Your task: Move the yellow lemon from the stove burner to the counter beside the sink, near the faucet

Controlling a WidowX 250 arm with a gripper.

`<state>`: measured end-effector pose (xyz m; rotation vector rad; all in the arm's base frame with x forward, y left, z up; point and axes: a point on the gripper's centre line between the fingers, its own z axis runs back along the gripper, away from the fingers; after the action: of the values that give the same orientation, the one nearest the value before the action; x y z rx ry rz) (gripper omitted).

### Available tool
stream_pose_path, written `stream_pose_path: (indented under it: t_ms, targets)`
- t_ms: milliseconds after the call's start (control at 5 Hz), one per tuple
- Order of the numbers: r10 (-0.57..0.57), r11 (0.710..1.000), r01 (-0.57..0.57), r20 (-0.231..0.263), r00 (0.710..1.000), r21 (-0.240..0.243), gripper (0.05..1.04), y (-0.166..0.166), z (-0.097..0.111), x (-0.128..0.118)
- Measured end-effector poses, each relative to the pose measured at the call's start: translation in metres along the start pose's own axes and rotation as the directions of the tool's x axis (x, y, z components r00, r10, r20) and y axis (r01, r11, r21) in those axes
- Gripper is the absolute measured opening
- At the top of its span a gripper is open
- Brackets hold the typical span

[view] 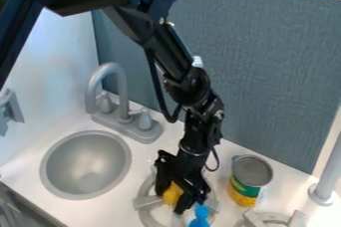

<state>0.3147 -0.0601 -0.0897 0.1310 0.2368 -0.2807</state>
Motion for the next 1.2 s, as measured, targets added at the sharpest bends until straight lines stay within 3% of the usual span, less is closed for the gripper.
stream_pose_path:
  t_ms: [200, 600, 800, 1000, 1200]
  targets:
    - [0.014, 1.0, -0.014, 0.013, 1.0, -0.01, 0.676, 0.006, 0.001, -0.003]
    - [0.136, 0.99, -0.132, 0.073, 0.988, -0.056, 0.676, 0.045, 0.036, -0.008]
    - [0.201, 0.978, -0.193, 0.11, 0.973, -0.083, 0.676, 0.071, 0.051, 0.003]
    - [0.257, 0.964, -0.247, 0.114, 0.96, -0.094, 0.676, 0.089, 0.038, 0.016]
    - [0.293, 0.955, -0.287, 0.074, 0.953, -0.079, 0.676, 0.095, 0.019, 0.024]
